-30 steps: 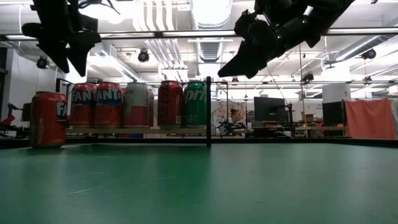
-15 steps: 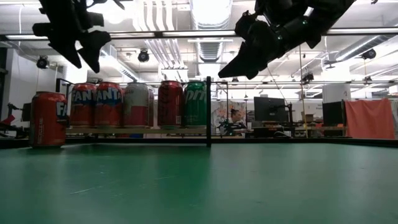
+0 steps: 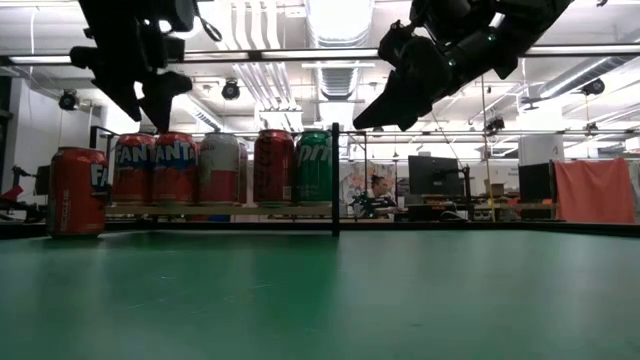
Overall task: Place canned beverage on shelf
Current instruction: Put the red soda can on the shelf aligned with the other red soda can
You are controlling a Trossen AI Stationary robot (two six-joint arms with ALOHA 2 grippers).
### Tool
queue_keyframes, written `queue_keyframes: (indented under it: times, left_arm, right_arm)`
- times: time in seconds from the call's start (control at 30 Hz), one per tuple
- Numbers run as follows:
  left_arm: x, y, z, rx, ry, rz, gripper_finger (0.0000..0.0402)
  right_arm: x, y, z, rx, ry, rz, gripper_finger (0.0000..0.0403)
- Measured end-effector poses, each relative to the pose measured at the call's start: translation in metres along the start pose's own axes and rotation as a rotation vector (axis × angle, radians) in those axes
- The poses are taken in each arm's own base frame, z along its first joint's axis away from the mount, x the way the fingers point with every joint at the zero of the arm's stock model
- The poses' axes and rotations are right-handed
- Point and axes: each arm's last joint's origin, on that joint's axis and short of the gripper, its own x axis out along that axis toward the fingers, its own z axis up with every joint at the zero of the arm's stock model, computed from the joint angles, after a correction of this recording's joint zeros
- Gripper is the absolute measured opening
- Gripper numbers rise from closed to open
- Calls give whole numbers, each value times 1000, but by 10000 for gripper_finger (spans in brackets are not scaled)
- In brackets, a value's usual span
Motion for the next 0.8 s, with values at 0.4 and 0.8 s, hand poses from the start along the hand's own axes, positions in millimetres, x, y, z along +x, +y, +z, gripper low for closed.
queue_keyframes:
  times: [0.4, 0.8]
  left_arm:
    - [17, -32, -7, 90, 67, 62, 292]
    - [12, -24, -7, 79, 142, 6, 274]
  right_arm:
    - [0, 0, -3, 3, 19, 2, 13]
    - [0, 0, -2, 3, 13, 1, 13]
